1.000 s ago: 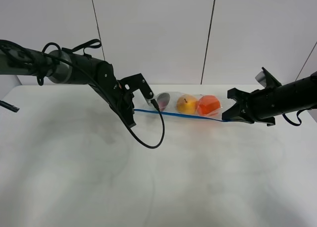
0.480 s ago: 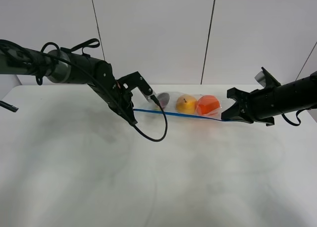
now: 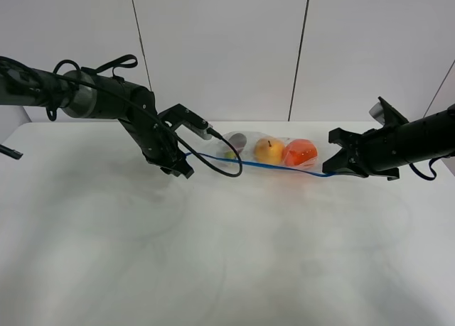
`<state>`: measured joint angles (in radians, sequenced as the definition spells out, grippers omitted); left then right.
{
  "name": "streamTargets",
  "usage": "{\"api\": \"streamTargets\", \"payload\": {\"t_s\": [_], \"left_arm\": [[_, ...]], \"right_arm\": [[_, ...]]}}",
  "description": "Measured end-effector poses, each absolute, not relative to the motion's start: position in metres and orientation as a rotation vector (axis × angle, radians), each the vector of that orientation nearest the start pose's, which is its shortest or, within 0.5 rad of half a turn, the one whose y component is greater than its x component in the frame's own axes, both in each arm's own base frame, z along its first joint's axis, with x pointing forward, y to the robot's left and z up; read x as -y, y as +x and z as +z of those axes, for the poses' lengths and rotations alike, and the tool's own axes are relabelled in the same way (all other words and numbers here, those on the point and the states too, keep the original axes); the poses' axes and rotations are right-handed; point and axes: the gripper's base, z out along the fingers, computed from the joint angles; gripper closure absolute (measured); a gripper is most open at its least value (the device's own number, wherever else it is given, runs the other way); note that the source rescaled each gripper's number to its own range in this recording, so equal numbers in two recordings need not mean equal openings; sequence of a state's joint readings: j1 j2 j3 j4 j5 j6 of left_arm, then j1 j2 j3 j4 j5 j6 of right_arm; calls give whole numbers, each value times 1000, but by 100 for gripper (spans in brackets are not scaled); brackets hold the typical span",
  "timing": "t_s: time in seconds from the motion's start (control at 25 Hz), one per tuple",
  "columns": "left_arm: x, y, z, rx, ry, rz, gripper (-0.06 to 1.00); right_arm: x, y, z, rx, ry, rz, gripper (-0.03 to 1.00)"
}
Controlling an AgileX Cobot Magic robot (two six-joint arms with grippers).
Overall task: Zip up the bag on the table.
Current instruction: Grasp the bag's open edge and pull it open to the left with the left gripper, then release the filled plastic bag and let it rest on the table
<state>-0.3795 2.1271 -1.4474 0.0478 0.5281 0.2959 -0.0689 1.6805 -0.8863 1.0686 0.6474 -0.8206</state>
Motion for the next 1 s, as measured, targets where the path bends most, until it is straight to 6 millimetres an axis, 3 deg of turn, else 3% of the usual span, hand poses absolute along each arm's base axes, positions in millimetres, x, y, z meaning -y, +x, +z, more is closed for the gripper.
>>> {"api": "streamTargets", "payload": {"t_s": [0.2,0.32,0.52,0.72,1.0], "left_arm": [[157,413,139,-2548,859,8,7],[148,416,139,-2580,758,-3,-2],[120,429,146,-2653,501,-18,-5],[86,436,178,-2650,377,3,-6],[14,430,217,-2661,156,60,-6]], "right_arm": [[-26,315,186,-2561,78,747,97],[-26,315,186,-2562,74,745,97],[-26,314,186,-2564,69,741,97],[-26,314,185,-2565,67,740,97],[-26,314,185,-2567,63,732,97]]}}
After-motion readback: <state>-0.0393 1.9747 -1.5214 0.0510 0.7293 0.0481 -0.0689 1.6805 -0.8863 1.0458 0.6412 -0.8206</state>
